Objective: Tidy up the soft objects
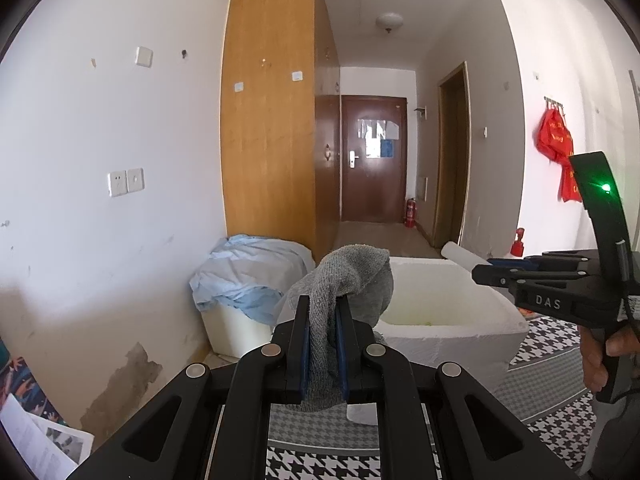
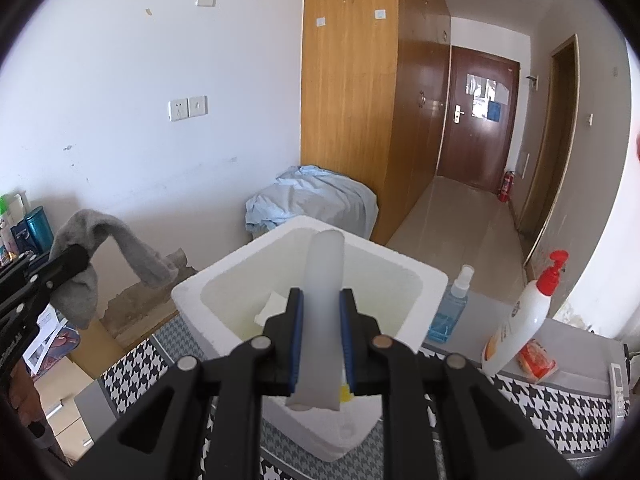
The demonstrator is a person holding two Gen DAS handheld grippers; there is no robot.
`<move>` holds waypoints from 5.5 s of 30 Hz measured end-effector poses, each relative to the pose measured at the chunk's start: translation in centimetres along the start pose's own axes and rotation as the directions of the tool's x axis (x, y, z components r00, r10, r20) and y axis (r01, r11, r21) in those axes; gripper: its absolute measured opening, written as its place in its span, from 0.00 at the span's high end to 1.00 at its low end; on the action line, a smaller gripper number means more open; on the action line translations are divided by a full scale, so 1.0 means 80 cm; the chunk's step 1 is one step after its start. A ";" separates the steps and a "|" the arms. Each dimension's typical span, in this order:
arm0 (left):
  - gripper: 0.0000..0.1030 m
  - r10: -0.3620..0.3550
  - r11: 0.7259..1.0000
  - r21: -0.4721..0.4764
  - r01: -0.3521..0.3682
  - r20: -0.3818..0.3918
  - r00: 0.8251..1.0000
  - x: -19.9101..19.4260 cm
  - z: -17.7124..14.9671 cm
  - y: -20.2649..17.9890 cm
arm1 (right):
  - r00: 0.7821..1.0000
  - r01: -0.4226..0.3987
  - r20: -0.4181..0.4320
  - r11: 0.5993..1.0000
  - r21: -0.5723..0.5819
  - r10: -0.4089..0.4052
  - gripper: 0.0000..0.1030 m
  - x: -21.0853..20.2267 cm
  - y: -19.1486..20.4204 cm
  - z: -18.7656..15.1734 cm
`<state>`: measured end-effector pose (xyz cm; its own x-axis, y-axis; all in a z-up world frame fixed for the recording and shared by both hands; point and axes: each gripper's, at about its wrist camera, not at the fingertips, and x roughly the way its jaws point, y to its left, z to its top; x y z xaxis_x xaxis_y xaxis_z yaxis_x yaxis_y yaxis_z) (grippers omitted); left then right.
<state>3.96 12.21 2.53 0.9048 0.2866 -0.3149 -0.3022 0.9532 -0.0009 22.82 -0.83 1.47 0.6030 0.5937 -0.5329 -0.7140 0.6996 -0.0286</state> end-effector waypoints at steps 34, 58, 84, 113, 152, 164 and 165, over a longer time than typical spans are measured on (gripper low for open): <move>0.89 -0.049 0.999 -0.009 0.049 -0.007 0.999 0.012 0.011 -0.003 | 0.999 0.043 0.015 0.998 0.042 -0.044 0.18 -0.015 -0.017 -0.011; 0.89 -0.113 0.993 0.021 0.113 -0.006 0.994 0.030 0.031 -0.030 | 0.992 0.098 0.071 0.994 0.057 -0.102 0.01 -0.062 -0.033 -0.038; 0.89 -0.186 0.980 0.054 0.191 -0.093 0.978 0.107 0.047 -0.085 | 0.978 0.197 0.056 0.977 0.080 -0.201 0.01 -0.093 -0.068 -0.081; 0.01 -0.186 0.980 0.066 0.189 -0.041 0.982 0.076 0.046 -0.091 | 0.975 0.199 0.077 0.973 0.120 -0.209 0.01 -0.136 -0.068 -0.096; 0.01 -0.250 0.965 0.098 0.241 0.087 0.964 -0.081 0.011 -0.121 | 0.932 0.241 0.237 0.958 0.156 -0.273 0.01 -0.248 -0.036 -0.135; 0.01 -0.213 0.976 0.071 0.206 0.105 0.971 -0.102 -0.023 -0.127 | 0.927 0.226 0.271 0.962 0.151 -0.260 0.01 -0.259 -0.029 -0.160; 0.01 -0.211 0.976 0.072 0.204 0.104 0.972 -0.102 -0.026 -0.127 | 0.927 0.223 0.274 0.963 0.149 -0.257 0.01 -0.259 -0.028 -0.163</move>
<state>-0.94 -0.02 3.12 0.9743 0.0875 -0.2076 -0.0887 0.9961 0.0035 7.26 -19.88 1.59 0.8398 0.4796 -0.2545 -0.5005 0.8655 -0.0206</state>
